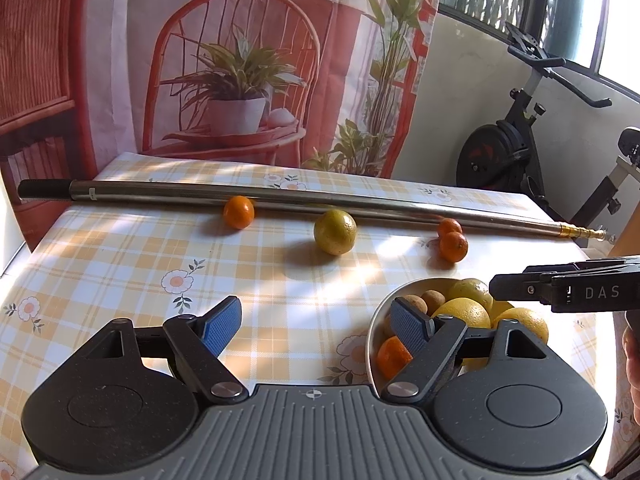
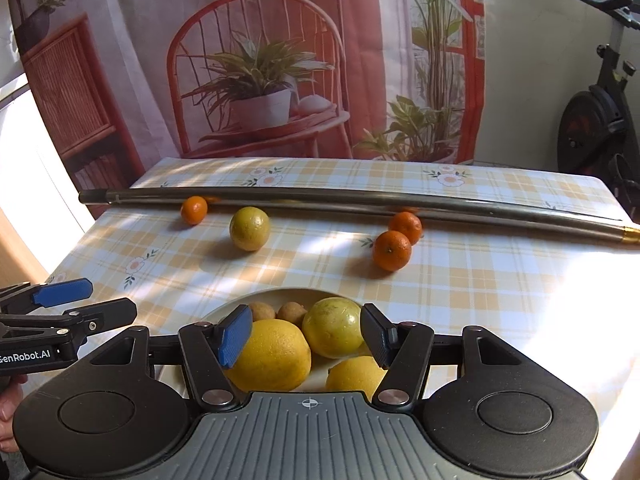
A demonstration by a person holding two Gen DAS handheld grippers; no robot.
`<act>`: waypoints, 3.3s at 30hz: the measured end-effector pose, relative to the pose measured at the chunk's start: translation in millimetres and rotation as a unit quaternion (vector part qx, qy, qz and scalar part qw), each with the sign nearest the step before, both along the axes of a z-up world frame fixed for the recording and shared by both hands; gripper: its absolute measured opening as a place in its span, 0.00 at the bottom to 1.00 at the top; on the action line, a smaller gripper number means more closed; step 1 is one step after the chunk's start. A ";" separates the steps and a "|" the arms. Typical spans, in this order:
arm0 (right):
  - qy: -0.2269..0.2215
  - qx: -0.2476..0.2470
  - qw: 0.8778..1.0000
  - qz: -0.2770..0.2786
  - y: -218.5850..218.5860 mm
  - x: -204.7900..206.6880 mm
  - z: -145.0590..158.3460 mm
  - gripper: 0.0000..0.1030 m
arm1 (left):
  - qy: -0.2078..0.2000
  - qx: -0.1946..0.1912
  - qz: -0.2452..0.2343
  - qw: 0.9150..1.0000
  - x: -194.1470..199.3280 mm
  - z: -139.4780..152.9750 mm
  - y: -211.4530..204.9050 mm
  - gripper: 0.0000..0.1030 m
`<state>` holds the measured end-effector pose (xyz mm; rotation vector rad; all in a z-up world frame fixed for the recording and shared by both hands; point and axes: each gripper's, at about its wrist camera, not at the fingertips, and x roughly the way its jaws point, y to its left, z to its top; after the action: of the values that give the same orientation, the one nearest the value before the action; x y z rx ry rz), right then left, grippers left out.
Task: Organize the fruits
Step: 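Lower the yellow lemon onto the plate and open the right gripper, then move the left gripper to a tangerine on the table and close on it, then grasp a yellow-green citrus with the right gripper while the left holds the tangerine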
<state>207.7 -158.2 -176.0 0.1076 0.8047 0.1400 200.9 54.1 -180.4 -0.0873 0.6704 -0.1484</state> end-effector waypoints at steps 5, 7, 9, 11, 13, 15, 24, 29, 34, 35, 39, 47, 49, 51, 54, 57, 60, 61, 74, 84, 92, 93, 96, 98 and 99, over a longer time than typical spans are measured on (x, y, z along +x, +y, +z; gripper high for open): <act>-0.012 -0.004 1.000 -0.023 -15.3 2.1 9.4 0.55 | -0.007 -0.009 0.020 1.000 7.6 11.5 14.6 0.81; -0.018 -0.004 0.999 -0.032 -20.7 2.7 12.7 0.55 | -0.013 -0.010 0.030 0.999 11.1 18.1 23.4 0.81; -0.021 -0.002 0.999 -0.039 -25.7 3.2 15.1 0.55 | -0.018 -0.011 0.037 0.999 14.9 24.3 33.0 0.81; -0.023 0.002 0.999 -0.045 -29.4 3.6 16.1 0.55 | -0.021 -0.003 0.044 0.999 21.2 32.2 43.3 0.81; -0.023 0.005 0.998 -0.050 -32.4 3.9 15.6 0.55 | -0.020 0.006 0.057 0.998 27.9 37.9 51.5 0.81; -0.021 0.009 0.998 -0.056 -34.5 4.9 13.8 0.55 | -0.018 0.006 0.069 0.997 34.1 43.6 59.8 0.81; -0.016 0.016 0.998 -0.064 -35.1 10.5 8.7 0.55 | -0.021 0.020 0.067 0.997 54.7 51.9 70.1 0.81; -0.010 0.019 0.997 -0.076 -39.9 14.6 3.3 0.55 | -0.015 0.025 0.049 0.998 70.1 40.4 65.0 0.81; -0.003 0.019 0.996 -0.091 -46.4 20.3 -2.9 0.55 | -0.041 0.071 0.035 0.996 89.4 26.9 50.5 0.81; -0.002 0.018 0.995 -0.095 -47.6 21.2 -3.7 0.55 | -0.042 0.075 0.030 0.996 93.9 23.4 48.4 0.81; 0.000 0.019 0.994 -0.108 -54.2 25.8 -5.4 0.55 | -0.036 0.081 0.015 0.996 111.4 2.5 44.2 0.80; 0.005 0.020 0.992 -0.122 -63.3 36.3 -9.7 0.55 | -0.011 0.092 0.014 0.996 142.9 -26.2 43.8 0.70; 0.003 0.020 0.992 -0.127 -64.9 38.9 -11.5 0.55 | -0.005 0.079 0.011 0.997 151.4 -29.8 43.0 0.69; 0.007 0.025 0.991 -0.129 -66.1 40.5 -13.6 0.55 | 0.000 0.070 0.013 0.997 157.8 -34.0 42.8 0.67; 0.010 0.027 0.991 -0.129 -66.2 41.6 -16.8 0.55 | 0.005 0.064 0.013 0.998 163.2 -40.7 41.1 0.63; 0.015 0.027 0.991 -0.129 -66.4 42.9 -19.4 0.55 | 0.017 0.067 0.003 0.998 170.4 -46.3 37.2 0.51; 0.018 0.027 0.991 -0.130 -66.4 44.3 -20.4 0.55 | 0.023 0.077 -0.007 0.997 172.0 -50.7 34.1 0.37; 0.018 0.027 0.991 -0.129 -66.2 44.4 -20.7 0.55 | 0.027 0.080 -0.008 0.996 172.3 -52.1 34.1 0.34; 0.016 0.012 0.996 -0.087 -46.5 61.0 -13.0 0.55 | 0.016 0.053 -0.009 0.998 128.6 -31.9 53.8 0.34; -0.005 -0.013 0.998 0.069 30.8 114.8 -5.8 0.53 | -0.003 0.043 0.004 0.999 64.1 -11.0 57.5 0.34; 0.032 -0.060 0.987 0.148 94.2 163.3 -32.2 0.50 | -0.019 0.009 0.028 0.999 41.1 -3.7 74.7 0.34; 0.039 -0.071 0.986 0.149 98.7 168.0 -36.8 0.50 | -0.017 0.010 0.032 0.999 40.5 -4.5 77.0 0.34; 0.051 -0.084 0.984 0.146 104.3 177.2 -45.3 0.49 | -0.018 0.009 0.041 0.999 36.4 -4.6 82.0 0.34; 0.055 -0.093 0.984 0.142 106.6 180.2 -50.7 0.49 | -0.018 0.004 0.046 0.999 33.1 -5.7 85.4 0.34; 0.059 -0.097 0.984 0.140 107.7 181.3 -53.7 0.48 | -0.017 0.002 0.049 0.999 32.3 -6.7 86.6 0.34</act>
<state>389.1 -50.5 -229.7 -0.1837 0.9454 0.3216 233.2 140.7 -187.1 -0.1139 0.6318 -0.0538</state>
